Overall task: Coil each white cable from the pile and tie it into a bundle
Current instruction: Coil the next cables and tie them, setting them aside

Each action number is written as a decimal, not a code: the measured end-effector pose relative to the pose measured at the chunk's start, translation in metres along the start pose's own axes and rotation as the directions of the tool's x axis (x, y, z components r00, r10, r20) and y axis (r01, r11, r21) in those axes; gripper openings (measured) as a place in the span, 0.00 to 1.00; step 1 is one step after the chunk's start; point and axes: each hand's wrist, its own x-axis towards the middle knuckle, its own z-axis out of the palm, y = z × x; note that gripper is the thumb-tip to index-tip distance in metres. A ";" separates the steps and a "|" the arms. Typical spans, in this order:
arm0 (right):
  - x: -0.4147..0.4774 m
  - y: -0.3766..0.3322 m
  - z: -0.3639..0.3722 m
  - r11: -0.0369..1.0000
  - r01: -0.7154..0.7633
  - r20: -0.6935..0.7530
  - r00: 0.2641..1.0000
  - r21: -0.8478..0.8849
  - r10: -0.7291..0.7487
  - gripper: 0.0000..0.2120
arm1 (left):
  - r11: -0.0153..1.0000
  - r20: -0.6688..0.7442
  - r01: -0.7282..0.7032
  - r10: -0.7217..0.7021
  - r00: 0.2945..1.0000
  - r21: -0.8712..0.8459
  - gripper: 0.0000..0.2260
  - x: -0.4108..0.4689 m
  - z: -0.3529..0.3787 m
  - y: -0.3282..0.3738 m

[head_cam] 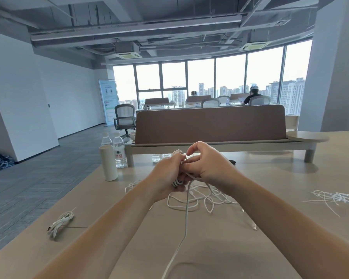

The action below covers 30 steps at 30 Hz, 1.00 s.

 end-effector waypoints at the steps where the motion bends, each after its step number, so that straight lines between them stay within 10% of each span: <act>1: 0.000 0.000 -0.001 1.000 -0.013 0.026 1.000 -0.027 0.013 0.16 | 1.000 -0.012 0.001 -0.001 1.000 -0.010 0.05 0.000 -0.001 0.001; 6: -0.003 -0.001 -0.008 0.969 -0.075 0.168 0.979 -0.236 0.117 0.01 | 0.990 -0.133 0.064 -0.081 0.988 -0.129 0.13 0.007 -0.019 0.007; 14: -0.004 0.006 -0.019 0.958 -0.131 0.279 0.939 -0.253 0.202 0.16 | 0.974 -0.129 0.089 -0.117 0.985 -0.209 0.15 0.006 -0.036 0.016; 23: -0.006 0.005 -0.019 0.920 -0.136 0.291 0.923 -0.367 0.253 0.05 | 0.966 -0.085 0.091 -0.114 0.990 -0.241 0.16 0.003 -0.039 0.021; 30: -0.005 0.004 -0.007 0.915 -0.081 0.204 0.963 -0.395 0.173 0.14 | 0.969 -0.093 0.087 -0.112 0.989 -0.232 0.17 0.004 -0.032 0.023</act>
